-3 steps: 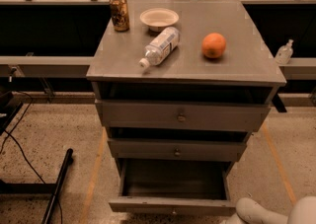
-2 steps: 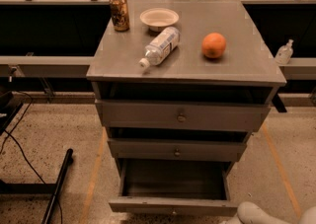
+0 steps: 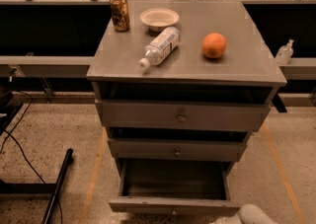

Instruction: Close bottom drawer

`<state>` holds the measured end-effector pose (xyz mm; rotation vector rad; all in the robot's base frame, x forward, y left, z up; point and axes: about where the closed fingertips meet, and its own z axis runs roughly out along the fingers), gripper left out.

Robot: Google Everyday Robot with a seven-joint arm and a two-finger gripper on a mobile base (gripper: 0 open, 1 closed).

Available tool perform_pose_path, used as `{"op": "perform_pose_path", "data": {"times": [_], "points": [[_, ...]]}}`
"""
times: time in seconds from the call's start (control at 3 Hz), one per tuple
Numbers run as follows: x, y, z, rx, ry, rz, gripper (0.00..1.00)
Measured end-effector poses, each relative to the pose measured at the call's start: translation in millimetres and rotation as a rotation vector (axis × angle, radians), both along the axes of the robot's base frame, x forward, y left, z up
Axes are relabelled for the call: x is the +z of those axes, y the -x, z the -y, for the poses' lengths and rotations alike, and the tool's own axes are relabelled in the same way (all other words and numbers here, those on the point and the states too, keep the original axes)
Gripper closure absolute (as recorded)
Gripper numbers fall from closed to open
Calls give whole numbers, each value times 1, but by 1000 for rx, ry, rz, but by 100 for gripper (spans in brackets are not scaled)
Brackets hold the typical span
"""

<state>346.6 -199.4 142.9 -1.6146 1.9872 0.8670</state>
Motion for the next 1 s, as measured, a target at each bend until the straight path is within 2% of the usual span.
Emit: {"op": "perform_pose_path", "data": {"times": [0.33,0.67,1.0], "points": [[-1,-1,-1,-6,-1,4,100],[-1,-1,-1,-6,-1,4,100],[-1,-24,-1,-71,33,156,100]]}}
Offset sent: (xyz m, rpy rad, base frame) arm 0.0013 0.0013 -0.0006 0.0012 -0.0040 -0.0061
